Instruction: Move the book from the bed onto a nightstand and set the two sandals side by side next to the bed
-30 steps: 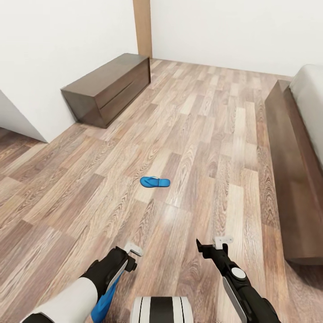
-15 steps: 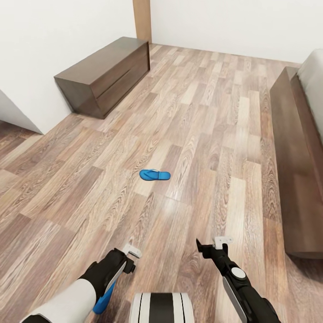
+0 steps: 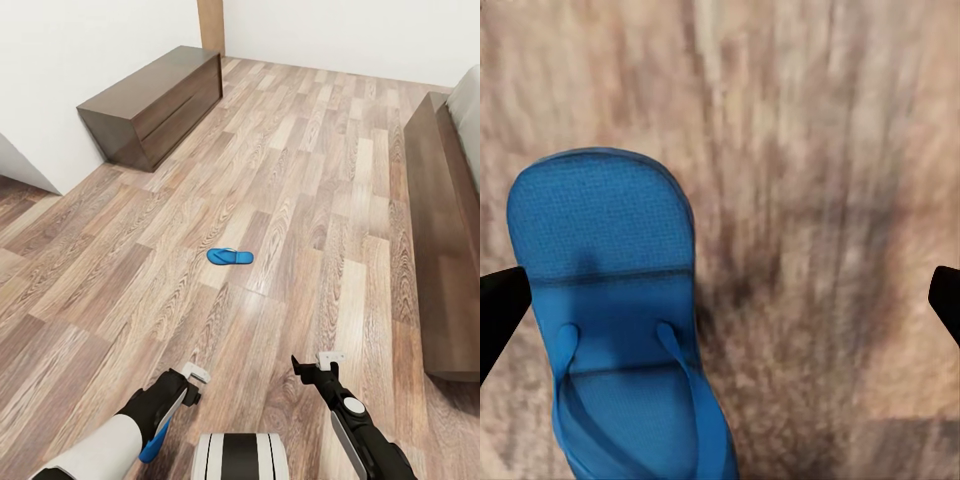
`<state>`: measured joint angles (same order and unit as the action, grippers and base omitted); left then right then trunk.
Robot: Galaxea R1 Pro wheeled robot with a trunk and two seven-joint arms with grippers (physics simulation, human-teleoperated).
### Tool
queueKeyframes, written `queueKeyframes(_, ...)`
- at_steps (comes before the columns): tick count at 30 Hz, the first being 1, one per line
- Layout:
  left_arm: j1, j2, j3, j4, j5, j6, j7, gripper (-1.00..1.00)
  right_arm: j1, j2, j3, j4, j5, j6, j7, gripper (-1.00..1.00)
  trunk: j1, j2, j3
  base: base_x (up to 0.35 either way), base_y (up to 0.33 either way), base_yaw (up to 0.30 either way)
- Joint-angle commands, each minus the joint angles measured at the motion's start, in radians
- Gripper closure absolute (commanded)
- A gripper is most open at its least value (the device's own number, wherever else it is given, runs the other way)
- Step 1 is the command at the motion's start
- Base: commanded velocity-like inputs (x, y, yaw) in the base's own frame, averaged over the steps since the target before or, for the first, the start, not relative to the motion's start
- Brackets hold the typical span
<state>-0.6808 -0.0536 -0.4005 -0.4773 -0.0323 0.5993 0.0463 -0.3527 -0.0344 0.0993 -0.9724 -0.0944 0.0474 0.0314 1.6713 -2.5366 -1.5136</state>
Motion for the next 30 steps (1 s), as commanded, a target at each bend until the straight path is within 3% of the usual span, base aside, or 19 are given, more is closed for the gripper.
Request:
queueKeyframes(1,0.000,0.001,-0.004,-0.004,-0.003,0.005,0.003,-1.00,0.000,-0.001,0.002,-0.001,-0.010,0.005,0.001,-1.00,0.000,0.000,-0.001,0.000,0.000,0.000)
queueKeyframes(30,0.000,0.004,-0.003,-0.009,-0.003,0.004,0.003,-1.00,0.000,-0.001,0.002,0.000,-0.010,0.006,0.000,-1.00,0.000,0.000,-0.001,0.000,0.000,0.000)
